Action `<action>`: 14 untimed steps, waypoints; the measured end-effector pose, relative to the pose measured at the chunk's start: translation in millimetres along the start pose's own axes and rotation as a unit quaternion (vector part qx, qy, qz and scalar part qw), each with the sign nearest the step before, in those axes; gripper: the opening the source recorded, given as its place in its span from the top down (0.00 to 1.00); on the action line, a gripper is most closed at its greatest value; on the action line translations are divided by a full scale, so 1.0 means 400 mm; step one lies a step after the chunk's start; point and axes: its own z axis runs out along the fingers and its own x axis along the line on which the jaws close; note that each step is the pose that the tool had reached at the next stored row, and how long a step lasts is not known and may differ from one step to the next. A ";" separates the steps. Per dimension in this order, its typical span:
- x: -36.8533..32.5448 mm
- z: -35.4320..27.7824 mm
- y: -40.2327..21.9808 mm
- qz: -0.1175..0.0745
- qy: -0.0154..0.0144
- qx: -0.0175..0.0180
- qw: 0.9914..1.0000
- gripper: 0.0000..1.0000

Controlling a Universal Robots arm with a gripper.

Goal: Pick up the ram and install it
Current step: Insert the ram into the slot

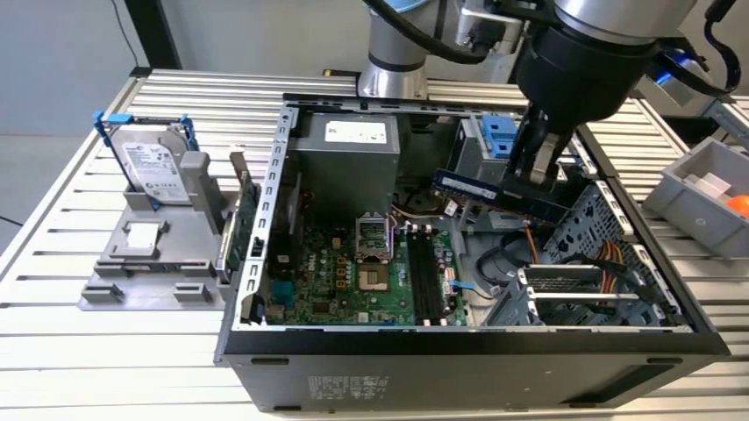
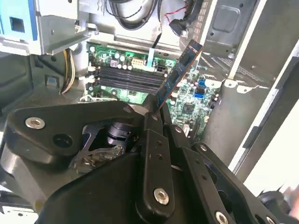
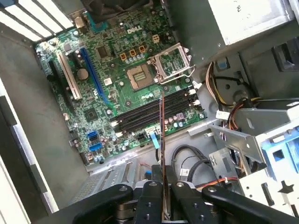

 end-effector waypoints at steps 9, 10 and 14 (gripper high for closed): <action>0.000 0.001 0.000 0.040 -0.001 0.001 0.999 1.00; 0.000 0.001 0.000 0.044 -0.001 0.001 0.999 1.00; 0.000 0.002 0.000 0.065 -0.001 0.002 0.998 1.00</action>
